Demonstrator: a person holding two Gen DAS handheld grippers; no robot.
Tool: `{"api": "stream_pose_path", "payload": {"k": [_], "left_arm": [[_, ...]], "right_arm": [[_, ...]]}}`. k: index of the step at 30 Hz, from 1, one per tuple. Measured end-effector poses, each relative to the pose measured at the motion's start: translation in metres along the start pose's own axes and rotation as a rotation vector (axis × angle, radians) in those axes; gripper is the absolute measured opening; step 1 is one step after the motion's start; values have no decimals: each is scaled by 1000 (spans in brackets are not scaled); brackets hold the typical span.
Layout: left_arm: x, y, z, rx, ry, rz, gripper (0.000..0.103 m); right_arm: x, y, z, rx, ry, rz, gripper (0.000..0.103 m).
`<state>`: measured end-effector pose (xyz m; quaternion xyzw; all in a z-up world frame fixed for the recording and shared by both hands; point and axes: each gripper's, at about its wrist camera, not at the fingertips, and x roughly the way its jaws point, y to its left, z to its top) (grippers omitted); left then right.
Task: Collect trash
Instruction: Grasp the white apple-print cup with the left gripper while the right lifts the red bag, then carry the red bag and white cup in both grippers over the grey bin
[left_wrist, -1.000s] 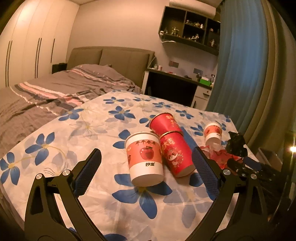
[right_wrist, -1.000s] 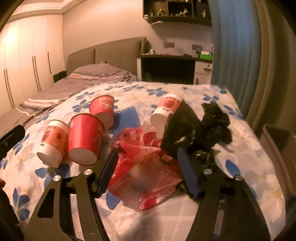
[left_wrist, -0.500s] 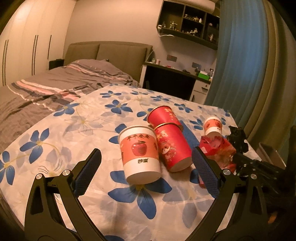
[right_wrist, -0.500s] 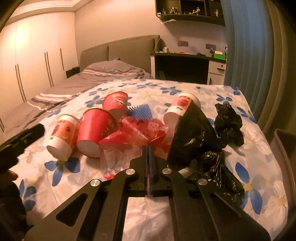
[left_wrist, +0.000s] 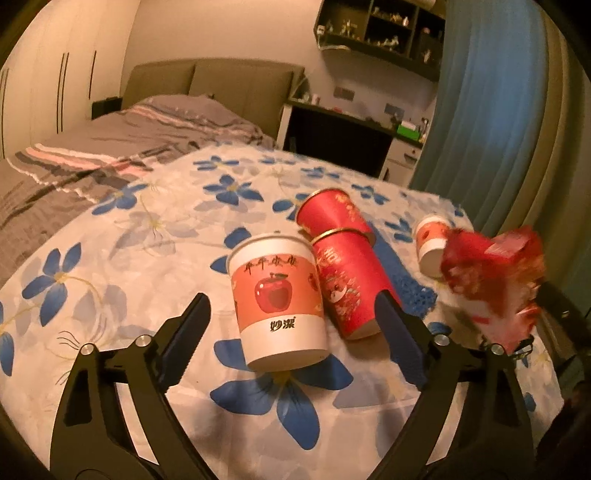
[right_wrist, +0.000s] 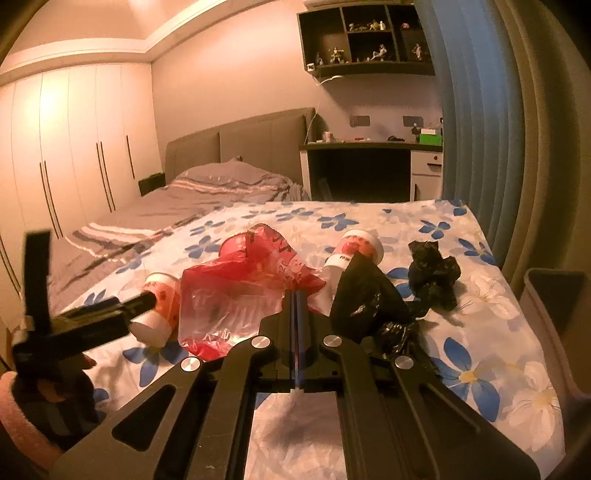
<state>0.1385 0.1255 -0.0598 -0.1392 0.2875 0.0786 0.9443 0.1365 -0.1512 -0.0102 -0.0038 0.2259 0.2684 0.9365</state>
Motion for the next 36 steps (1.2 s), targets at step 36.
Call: {"api": "stream_pose_path", "payload": {"k": [36], "left_arm": [[-43, -28, 0, 8, -46, -118, 57]], "right_arm": [[-106, -45, 23, 105, -242, -104, 2]]}}
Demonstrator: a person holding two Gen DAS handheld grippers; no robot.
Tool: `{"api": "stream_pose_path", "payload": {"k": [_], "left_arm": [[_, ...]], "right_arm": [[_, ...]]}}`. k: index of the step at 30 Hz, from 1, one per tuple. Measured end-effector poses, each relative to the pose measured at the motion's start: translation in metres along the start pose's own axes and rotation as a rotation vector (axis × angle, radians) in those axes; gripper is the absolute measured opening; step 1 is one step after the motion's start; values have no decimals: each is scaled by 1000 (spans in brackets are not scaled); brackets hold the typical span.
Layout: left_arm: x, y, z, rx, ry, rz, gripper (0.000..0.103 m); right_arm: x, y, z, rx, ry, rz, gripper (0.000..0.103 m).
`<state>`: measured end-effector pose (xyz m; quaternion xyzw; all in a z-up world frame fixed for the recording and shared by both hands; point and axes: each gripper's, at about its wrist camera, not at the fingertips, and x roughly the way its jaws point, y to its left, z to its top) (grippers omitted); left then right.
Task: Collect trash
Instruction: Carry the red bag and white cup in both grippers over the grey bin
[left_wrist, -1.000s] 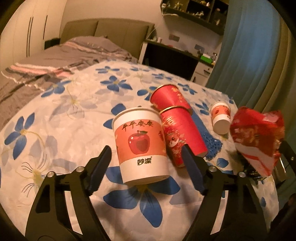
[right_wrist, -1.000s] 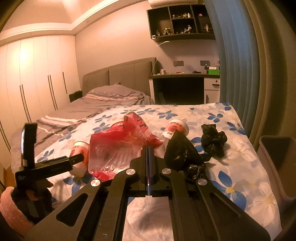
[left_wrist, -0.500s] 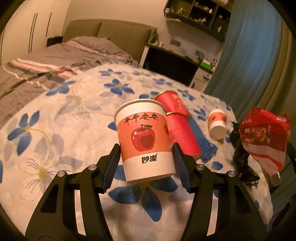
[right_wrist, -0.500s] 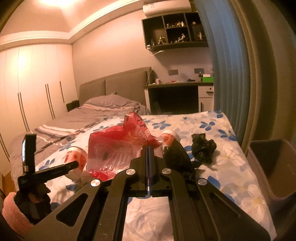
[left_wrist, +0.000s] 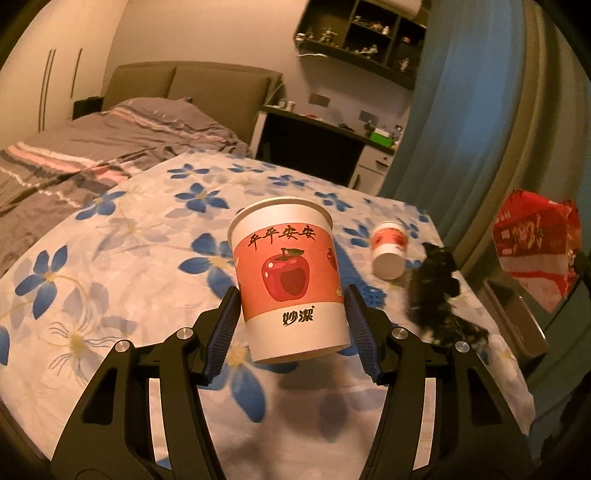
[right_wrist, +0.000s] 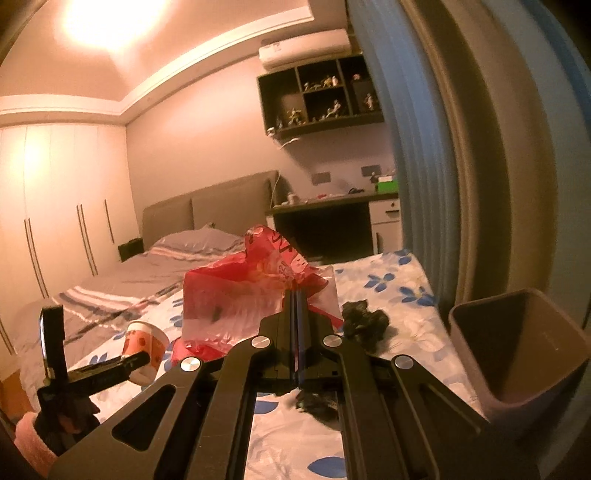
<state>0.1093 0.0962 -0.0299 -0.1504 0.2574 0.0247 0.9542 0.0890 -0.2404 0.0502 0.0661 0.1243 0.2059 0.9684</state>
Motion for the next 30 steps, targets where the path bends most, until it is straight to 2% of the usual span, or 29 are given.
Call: {"api": "stream_pose_path", "payload": {"k": [20, 30], "left_arm": [[4, -111, -4, 165, -20, -176, 57], [20, -191, -5, 257, -17, -314, 57]], "right_arm": [[-30, -59, -7, 44, -38, -139, 2], [-44, -101, -9, 67, -58, -239, 2]]}}
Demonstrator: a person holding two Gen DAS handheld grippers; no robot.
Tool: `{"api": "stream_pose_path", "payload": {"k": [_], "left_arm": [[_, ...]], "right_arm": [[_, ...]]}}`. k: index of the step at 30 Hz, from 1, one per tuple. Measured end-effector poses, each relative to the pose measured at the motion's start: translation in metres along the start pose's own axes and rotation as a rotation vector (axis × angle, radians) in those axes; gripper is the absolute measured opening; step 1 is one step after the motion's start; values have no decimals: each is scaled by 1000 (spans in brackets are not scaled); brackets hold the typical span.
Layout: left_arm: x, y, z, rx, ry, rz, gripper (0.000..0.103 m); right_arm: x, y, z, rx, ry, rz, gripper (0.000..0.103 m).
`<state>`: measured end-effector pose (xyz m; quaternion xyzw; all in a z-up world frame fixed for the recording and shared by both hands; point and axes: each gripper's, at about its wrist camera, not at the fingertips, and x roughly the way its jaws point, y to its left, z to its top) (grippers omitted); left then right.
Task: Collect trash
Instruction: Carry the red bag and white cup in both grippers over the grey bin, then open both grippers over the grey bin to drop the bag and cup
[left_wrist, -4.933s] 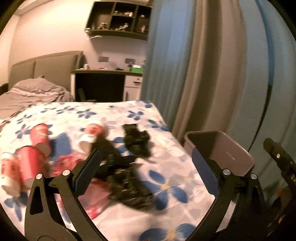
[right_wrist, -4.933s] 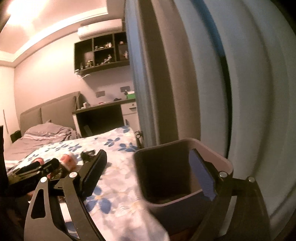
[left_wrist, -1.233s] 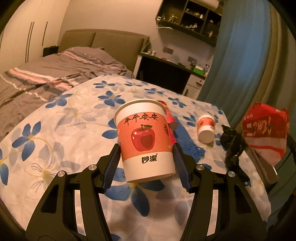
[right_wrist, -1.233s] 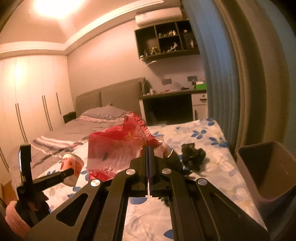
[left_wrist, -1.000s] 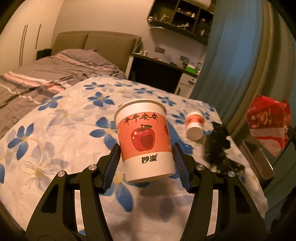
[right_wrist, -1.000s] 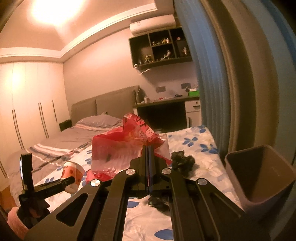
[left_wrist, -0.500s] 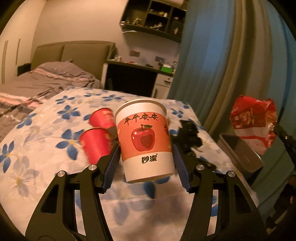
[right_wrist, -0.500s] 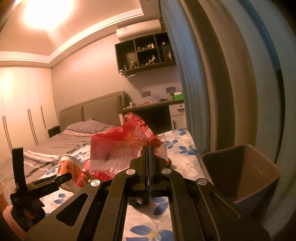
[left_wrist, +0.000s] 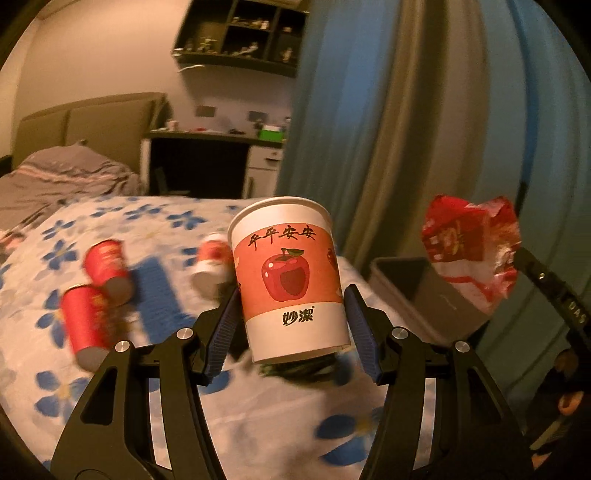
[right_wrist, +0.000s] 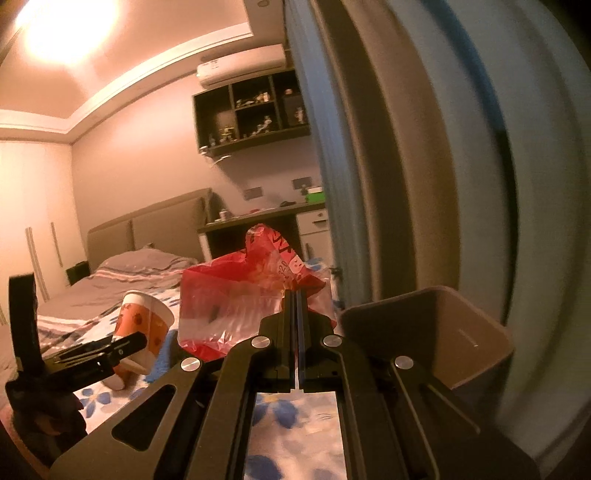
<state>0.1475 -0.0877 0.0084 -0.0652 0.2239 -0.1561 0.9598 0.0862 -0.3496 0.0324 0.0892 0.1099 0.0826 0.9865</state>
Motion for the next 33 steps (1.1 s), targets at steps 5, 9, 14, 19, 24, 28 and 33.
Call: {"api": "stream_pose_path", "payload": {"k": [5, 9, 14, 19, 24, 28, 33], "left_arm": [[18, -39, 10, 44, -20, -80, 57], [34, -68, 14, 72, -31, -143, 57], [53, -93, 19, 88, -42, -210, 57], [70, -114, 21, 108, -49, -253, 57], [84, -124, 22, 114, -41, -281, 57], [93, -130, 21, 121, -37, -295, 57], [101, -133, 19, 118, -26, -311, 57]], "right_arm": [[1, -29, -1, 21, -9, -69, 2], [4, -49, -1, 33, -10, -116, 2], [10, -71, -1, 44, -5, -164, 2], [18, -85, -4, 54, 10, -185, 2], [28, -95, -8, 65, 31, -196, 2], [32, -98, -12, 71, 43, -207, 2], [37, -101, -14, 68, 51, -220, 2]]}}
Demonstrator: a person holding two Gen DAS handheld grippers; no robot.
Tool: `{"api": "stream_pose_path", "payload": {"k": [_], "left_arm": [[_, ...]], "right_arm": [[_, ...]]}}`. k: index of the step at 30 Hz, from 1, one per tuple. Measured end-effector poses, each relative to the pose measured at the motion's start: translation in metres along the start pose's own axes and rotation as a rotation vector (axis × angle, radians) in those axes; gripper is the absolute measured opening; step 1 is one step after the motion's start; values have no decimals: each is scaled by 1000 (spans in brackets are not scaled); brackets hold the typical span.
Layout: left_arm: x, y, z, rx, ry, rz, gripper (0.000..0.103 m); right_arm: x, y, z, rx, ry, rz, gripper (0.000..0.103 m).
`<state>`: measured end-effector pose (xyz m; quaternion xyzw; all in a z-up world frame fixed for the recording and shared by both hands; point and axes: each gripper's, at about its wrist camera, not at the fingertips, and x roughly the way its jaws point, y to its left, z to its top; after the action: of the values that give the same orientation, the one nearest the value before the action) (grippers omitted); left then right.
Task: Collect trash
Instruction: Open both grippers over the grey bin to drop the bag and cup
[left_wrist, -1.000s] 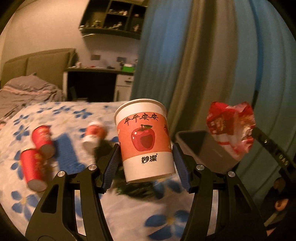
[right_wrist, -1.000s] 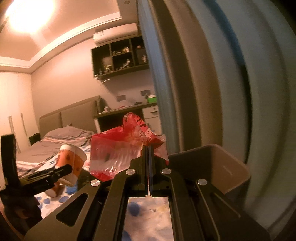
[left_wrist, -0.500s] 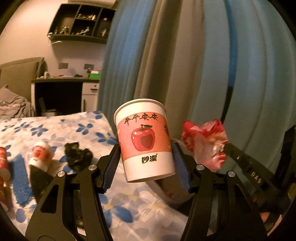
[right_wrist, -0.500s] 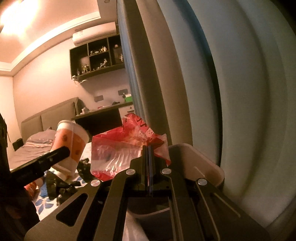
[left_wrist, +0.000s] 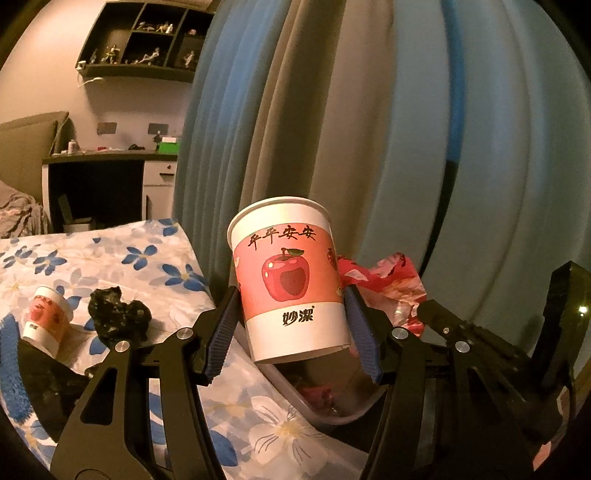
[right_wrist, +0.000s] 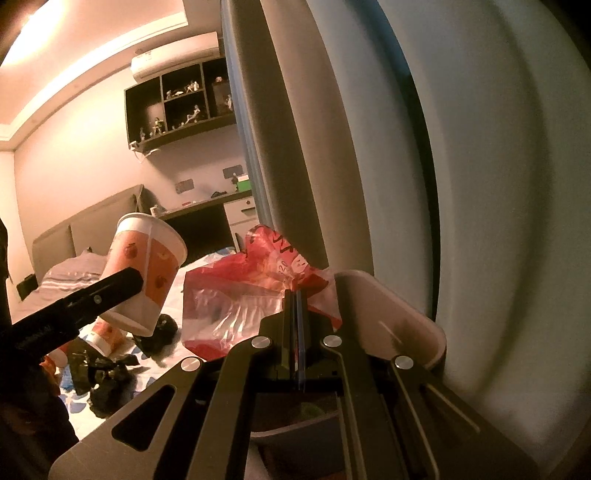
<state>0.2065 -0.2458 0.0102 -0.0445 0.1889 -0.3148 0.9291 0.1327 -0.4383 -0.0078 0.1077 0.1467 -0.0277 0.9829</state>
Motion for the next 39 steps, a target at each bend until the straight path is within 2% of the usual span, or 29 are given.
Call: {"api": "stream_pose_path", "payload": {"k": [17, 28, 30, 32, 39], "left_arm": [[19, -4, -5, -8, 26, -47, 57], [34, -3, -11, -23, 48, -60, 57], [37, -4, -14, -22, 57, -63, 57], [40, -6, -15, -19, 67, -69, 57], [63, -16, -30, -11, 124, -111, 58]], "right_arm": [[17, 3, 2, 12, 36, -24, 2], [25, -2, 1, 25, 49, -5, 3], [23, -3, 1, 34, 49, -13, 11], [20, -4, 1, 45, 43, -21, 36], [1, -9, 0, 74, -2, -66, 53]]}}
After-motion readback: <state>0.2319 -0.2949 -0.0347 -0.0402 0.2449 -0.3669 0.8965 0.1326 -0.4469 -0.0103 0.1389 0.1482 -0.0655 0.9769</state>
